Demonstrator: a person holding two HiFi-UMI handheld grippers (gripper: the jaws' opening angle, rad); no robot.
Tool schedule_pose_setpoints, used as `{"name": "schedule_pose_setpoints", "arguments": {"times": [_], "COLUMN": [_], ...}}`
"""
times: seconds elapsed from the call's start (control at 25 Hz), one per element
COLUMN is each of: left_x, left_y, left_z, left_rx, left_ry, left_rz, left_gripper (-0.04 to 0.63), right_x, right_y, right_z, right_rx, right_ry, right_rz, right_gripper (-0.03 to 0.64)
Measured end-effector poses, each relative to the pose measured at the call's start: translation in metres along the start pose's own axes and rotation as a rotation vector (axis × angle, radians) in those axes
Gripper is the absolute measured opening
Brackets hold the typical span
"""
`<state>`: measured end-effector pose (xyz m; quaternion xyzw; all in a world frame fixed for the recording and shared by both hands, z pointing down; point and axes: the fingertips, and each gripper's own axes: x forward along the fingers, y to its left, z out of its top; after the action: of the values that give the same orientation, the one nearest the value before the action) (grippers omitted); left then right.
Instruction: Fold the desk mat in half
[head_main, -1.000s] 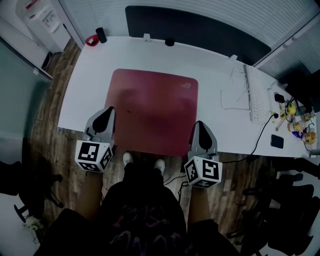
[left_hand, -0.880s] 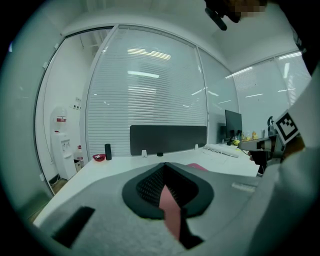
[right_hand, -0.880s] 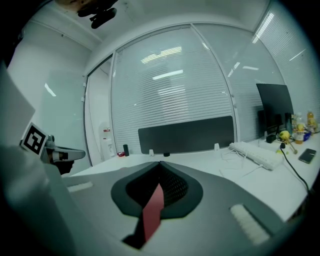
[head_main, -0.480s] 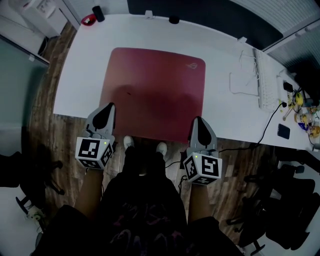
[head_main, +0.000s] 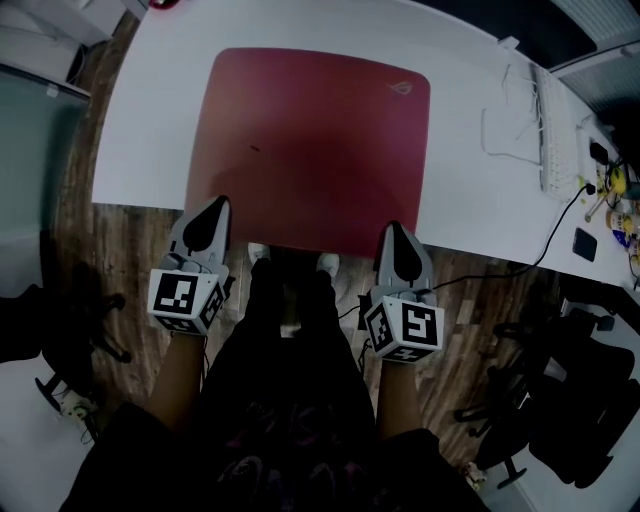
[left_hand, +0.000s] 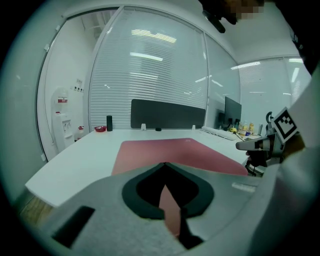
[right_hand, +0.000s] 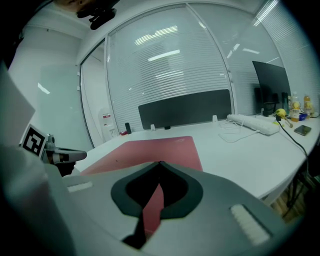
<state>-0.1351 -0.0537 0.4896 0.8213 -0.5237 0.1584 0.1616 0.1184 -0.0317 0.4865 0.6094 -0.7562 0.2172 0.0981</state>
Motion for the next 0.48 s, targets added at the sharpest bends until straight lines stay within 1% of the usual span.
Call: {"name": "schedule_pose_setpoints", "arguments": {"times": [0.16,0.24,0.28,0.32,0.4,0.48], "left_x": [0.002,0.005,0.006,0.008,0.010,0.010], "left_y": [0.000,-0.006,-0.009,-0.012,-0.017,-0.024], "left_z": [-0.021,-0.025,-0.026,-0.027,-0.031,-0.041], "left_rx": [-0.012,0.020,0.059,0.120,0.286,0.434], "left_ry": [0.039,0.059,0.070,0.079,0.110,0.167], "left_rz": [-0.003,-0.021,-0.036,-0.052,-0.076,-0.101], "left_gripper": [0.000,0.000,0.000,0.002,0.000,0.002], "right_x": [0.002,0.002,0.003,0.003,0.007,0.010], "right_y": [0.001,0.002,0.003,0.004,0.011,0.021], "right_z": [-0.022,-0.031,-0.035,-0.037,-0.038,-0.042], "right_rx": [-0.005,-0.050,-0.087,-0.130,-0.241,-0.407], "right_ry": [0.049,0.078,0.093,0.108,0.133,0.139], "right_rz": [0.009,0.013,0.014,0.016,0.033,0.079], "right_gripper": [0.005,0.005,0.005,0.006,0.012,0.062]}}
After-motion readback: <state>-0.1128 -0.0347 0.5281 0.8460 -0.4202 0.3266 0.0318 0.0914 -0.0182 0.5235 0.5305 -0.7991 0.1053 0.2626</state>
